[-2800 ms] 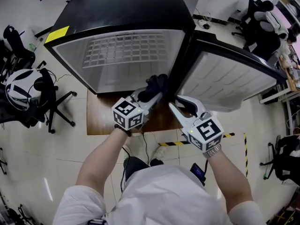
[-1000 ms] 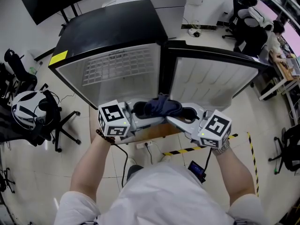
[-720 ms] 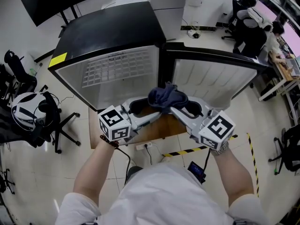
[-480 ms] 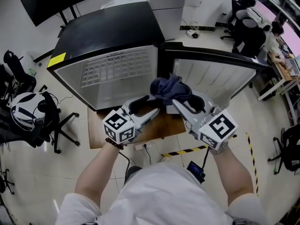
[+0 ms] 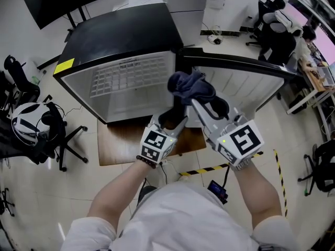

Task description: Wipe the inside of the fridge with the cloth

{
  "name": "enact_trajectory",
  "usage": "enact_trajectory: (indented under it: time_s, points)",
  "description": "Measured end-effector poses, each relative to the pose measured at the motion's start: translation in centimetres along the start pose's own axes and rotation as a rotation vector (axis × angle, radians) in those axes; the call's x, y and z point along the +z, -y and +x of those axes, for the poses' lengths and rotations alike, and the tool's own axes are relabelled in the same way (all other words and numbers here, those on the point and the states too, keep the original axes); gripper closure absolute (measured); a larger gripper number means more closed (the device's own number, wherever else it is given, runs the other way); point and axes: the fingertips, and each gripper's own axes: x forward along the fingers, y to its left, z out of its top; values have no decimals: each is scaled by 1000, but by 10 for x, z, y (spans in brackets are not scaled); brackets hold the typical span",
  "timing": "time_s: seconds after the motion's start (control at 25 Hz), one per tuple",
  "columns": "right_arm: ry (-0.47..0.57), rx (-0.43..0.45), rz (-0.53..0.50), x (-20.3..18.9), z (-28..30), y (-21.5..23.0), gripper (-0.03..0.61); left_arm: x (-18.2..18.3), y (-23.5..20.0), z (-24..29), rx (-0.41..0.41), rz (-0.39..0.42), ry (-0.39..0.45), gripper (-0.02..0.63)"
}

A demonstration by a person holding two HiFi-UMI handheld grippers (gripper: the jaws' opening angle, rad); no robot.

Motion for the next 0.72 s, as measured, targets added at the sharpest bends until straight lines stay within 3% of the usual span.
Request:
enact_trajectory:
  time_s: [0.44, 0.72]
  points:
    - [12, -104, -61, 18, 12, 9, 486, -31, 5, 30, 99, -2, -110, 400]
    - [-26, -232, -100, 11, 19, 22, 486, -43, 1, 41, 145, -34, -153, 421]
